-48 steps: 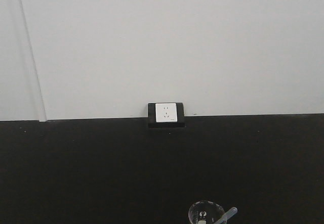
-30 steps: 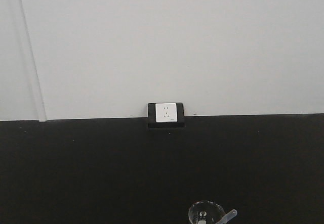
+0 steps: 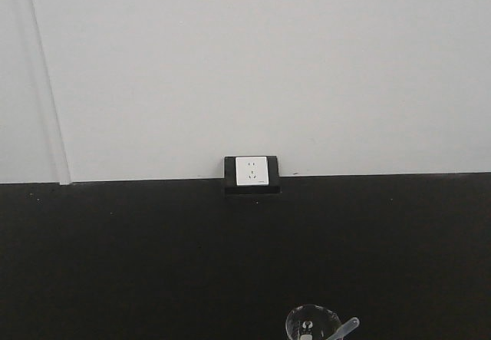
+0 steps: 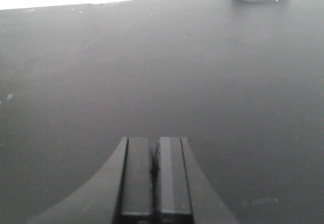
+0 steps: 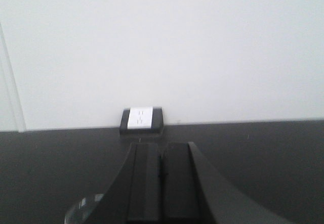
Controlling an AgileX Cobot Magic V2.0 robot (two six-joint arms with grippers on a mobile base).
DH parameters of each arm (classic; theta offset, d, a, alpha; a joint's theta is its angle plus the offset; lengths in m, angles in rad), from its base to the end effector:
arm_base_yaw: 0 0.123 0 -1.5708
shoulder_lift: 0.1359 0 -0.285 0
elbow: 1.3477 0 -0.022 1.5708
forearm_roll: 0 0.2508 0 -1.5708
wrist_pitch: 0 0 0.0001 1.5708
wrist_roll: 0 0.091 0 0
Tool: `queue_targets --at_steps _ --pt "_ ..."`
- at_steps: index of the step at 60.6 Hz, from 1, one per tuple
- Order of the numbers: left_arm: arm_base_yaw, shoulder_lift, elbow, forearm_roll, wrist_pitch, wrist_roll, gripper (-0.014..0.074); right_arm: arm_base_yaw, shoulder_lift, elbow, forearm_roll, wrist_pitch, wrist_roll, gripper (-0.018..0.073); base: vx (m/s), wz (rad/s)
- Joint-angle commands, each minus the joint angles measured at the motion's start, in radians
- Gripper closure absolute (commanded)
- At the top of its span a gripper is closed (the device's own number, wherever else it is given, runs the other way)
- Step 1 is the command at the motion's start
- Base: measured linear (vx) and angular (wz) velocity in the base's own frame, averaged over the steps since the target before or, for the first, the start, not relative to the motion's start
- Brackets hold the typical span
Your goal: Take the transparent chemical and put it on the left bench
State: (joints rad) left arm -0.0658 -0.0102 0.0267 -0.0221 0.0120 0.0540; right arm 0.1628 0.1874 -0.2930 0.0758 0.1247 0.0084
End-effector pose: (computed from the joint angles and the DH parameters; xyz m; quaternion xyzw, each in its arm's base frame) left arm 0.0566 -0.0038 0.2036 0.0336 0.6852 -0.0124 0.7274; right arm 0.0615 0.0110 0.2893 -0.0305 0.6818 0.0930 0.7249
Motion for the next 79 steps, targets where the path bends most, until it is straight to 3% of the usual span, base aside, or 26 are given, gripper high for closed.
queue_targets --at_steps 1,11,20,27,34,51,57,79 --pt "-0.002 -0.019 0.016 -0.001 -0.078 -0.008 0.06 -0.005 0.143 -0.153 -0.002 -0.109 -0.033 0.0567 0.0 0.0" --pt "-0.002 -0.019 0.016 -0.001 -0.078 -0.008 0.06 -0.005 0.322 -0.286 0.029 -0.096 -0.033 0.0567 0.0 0.0" --pt "-0.002 -0.019 0.016 -0.001 -0.078 -0.008 0.06 -0.005 0.406 -0.309 0.108 -0.125 -0.031 0.0556 0.0 0.0" --pt "-0.002 -0.019 0.016 -0.001 -0.078 -0.008 0.06 -0.005 0.452 -0.309 0.11 -0.118 -0.033 0.0508 0.0 0.0" --pt "-0.002 -0.019 0.016 -0.001 -0.078 -0.008 0.06 -0.005 0.485 -0.309 0.109 -0.117 -0.034 0.0403 0.0 0.0" --pt "-0.002 -0.019 0.016 -0.001 -0.078 -0.008 0.06 -0.005 0.541 -0.309 0.111 -0.144 -0.033 -0.007 0.0 0.0" --pt "-0.002 -0.019 0.016 -0.001 -0.078 -0.008 0.06 -0.005 0.551 -0.309 0.111 -0.174 -0.033 -0.0173 0.0 0.0" --pt "-0.002 -0.019 0.016 -0.001 -0.078 -0.008 0.06 -0.005 0.632 -0.308 0.225 -0.265 0.052 -0.0109 0.0 0.0"
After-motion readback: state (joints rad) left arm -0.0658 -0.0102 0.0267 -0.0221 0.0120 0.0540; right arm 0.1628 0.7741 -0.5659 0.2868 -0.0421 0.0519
